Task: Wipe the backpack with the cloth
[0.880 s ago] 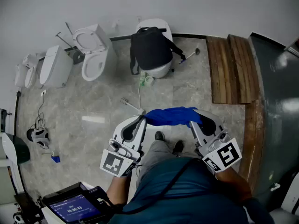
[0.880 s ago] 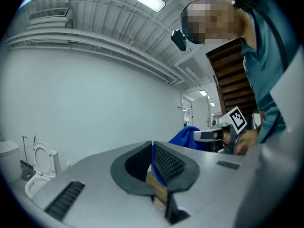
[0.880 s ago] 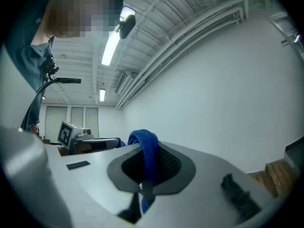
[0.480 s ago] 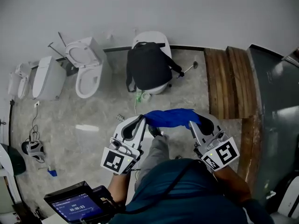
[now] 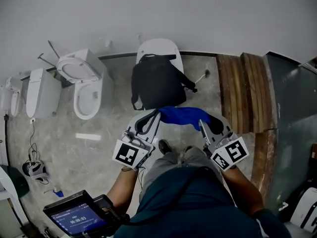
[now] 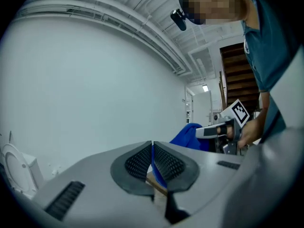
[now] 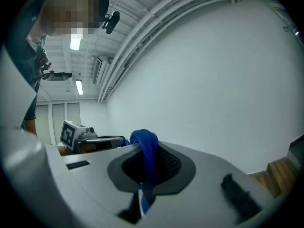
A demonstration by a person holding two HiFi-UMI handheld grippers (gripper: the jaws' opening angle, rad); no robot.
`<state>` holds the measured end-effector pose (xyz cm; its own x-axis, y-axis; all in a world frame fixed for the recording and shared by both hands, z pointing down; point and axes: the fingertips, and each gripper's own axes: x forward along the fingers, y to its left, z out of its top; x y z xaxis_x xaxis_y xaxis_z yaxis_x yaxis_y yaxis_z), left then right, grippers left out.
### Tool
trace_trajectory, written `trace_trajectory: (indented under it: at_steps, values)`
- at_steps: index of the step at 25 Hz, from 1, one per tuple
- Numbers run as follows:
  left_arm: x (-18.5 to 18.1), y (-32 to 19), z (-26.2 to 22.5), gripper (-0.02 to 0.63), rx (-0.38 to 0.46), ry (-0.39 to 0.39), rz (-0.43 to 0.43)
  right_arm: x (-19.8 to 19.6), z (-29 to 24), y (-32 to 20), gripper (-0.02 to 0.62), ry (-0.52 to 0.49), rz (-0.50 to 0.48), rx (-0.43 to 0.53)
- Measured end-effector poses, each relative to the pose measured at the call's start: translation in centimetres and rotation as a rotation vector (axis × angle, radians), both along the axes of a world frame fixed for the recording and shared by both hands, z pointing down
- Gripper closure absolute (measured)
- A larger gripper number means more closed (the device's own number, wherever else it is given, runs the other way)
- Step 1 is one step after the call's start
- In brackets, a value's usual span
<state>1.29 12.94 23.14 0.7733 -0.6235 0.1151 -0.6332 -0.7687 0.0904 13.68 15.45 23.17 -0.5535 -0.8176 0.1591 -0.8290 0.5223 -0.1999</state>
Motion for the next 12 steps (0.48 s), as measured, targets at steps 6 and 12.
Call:
trace_trajectory:
  at_steps: [6,12]
  values:
    - [2.0,-9.6,3.5,0.588,-0.069,-0.03,-0.025,1.6,3.6,-10.1,0.584,-0.01,-0.021,-0.077]
    - [2.2,-19.3,9.0,0.588,-0.151,-0.097,-0.107,1.8,10.0,-20.9,0.583,-0.008,-0.135,-0.178]
